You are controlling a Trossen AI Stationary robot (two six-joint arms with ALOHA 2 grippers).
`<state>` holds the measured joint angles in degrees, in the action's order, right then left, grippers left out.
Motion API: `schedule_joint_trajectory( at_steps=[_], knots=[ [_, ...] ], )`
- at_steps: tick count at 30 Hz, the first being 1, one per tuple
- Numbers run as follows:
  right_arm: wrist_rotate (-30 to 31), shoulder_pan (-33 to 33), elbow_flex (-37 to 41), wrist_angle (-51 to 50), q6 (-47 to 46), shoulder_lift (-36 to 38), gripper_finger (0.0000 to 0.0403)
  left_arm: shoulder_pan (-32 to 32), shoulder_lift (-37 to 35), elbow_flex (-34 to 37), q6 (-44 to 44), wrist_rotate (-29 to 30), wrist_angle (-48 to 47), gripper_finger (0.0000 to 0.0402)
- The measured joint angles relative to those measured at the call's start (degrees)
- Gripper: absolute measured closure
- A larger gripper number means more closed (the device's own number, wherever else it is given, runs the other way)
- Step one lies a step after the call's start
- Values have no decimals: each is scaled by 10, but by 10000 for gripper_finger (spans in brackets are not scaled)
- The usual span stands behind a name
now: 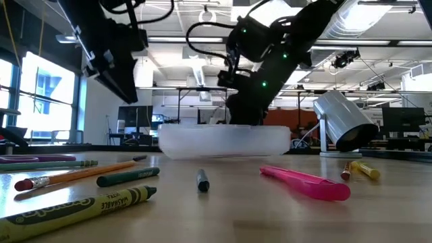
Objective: Pick & place school supplies into a supply box
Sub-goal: Put the top green crayon into the gray supply box
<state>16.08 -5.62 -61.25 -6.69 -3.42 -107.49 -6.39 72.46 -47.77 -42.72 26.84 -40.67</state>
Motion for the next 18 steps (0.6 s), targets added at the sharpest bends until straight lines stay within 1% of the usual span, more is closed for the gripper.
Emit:
schedule_joint_trajectory(
  at_steps=[4, 6, 10, 13, 16, 18],
  knots=[
    [48, -2, 0, -25, -12, 3, 279, 0, 50, 0, 2, -7, -1, 252],
    [57, -1, 1, -15, -10, 3, 277, 0, 73, 0, -6, -5, 6, 252],
    [42, 0, 1, 13, -6, 5, 277, 0, 111, 0, -26, 9, 24, 252],
    [17, 0, 2, 18, -6, 17, 277, 4, 135, -1, -39, 24, 29, 252],
    [-5, 1, 2, 27, -6, 34, 277, 10, 151, 0, -45, 22, 37, 252],
    [-9, 3, 2, 30, -3, 46, 277, 12, 160, -1, -45, 18, 57, 252]
  ],
)
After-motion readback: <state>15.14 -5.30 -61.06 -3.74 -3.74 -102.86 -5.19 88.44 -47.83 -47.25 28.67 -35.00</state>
